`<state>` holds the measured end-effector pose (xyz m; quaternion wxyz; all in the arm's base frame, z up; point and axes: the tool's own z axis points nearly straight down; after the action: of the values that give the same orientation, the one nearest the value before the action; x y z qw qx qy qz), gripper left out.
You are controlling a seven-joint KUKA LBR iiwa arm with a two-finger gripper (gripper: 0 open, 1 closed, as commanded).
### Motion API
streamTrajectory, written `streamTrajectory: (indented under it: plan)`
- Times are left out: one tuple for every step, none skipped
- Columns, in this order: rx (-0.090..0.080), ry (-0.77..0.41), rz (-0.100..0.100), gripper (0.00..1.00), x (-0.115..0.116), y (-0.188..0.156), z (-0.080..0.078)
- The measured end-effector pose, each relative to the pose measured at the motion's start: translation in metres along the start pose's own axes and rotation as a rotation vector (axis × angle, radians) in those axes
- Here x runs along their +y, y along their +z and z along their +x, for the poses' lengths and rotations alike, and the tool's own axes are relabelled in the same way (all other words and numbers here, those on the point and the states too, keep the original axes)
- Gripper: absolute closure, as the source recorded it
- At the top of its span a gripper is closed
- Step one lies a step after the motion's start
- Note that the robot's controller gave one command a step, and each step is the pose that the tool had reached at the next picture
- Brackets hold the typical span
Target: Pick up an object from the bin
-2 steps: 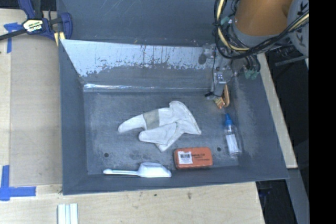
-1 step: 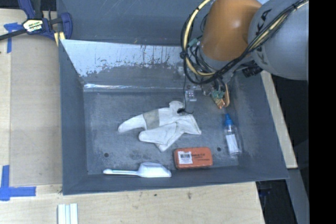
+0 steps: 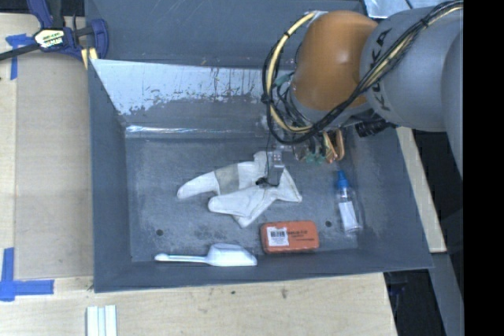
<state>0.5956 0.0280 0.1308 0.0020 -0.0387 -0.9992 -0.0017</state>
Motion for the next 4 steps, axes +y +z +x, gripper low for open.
streamTrajectory:
  plan:
    - [-0.011, -0.101, 0.004, 1.0, -0.035, 0.054, 0.016]
    - [-0.011, -0.101, 0.004, 1.0, -0.035, 0.054, 0.016]
    - [-0.009, -0.164, 0.003, 1.0, -0.014, -0.088, 0.026]
    - [-0.008, -0.164, 0.003, 0.0, -0.014, -0.087, 0.027]
